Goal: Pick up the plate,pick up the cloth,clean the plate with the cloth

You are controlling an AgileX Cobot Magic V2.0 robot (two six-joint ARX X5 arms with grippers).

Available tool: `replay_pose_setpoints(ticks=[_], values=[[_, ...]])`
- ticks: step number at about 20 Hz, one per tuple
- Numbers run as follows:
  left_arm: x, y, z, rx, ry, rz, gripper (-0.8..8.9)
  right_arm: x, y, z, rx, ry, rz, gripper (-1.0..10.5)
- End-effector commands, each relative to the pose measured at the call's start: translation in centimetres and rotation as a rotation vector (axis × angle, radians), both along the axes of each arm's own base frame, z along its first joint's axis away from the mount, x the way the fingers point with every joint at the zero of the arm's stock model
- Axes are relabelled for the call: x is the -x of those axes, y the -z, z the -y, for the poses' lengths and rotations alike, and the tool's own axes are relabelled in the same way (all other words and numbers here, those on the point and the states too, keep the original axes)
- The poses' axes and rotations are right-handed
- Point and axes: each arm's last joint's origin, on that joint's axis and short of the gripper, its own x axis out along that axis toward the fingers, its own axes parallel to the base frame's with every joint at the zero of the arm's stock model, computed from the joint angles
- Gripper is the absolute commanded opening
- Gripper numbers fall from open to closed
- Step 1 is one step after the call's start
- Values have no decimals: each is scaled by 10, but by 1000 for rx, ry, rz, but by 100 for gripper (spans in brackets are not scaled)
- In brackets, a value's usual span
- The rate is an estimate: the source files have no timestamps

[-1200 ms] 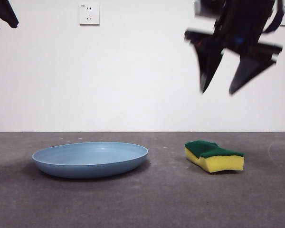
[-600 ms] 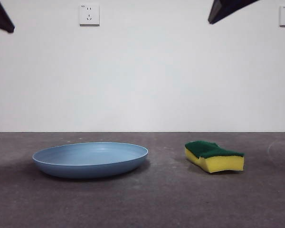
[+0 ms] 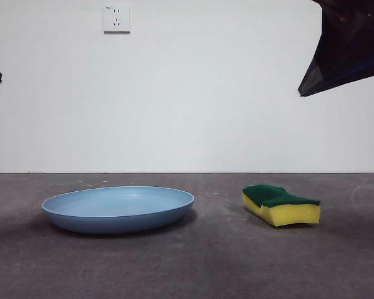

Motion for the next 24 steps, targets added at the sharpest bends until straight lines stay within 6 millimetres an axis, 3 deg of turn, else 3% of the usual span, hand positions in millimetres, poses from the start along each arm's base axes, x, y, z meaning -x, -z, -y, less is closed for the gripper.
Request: replay_pose_setpoints(ticks=[1,8,14,24], values=[[-1,2,1,1,0,-14,-3,0,2,0,-6,7,-4,-11],[2,3,0,-3,0,-24,-3,0,2,0,-6,7,-4,-11],[26,-11,-20,-92,-58,192,-3,0,2,0,-6,7,-4,-11],[32,50,-41,-51,-260,281,-3,0,2,0,-6,7,-4,-11]])
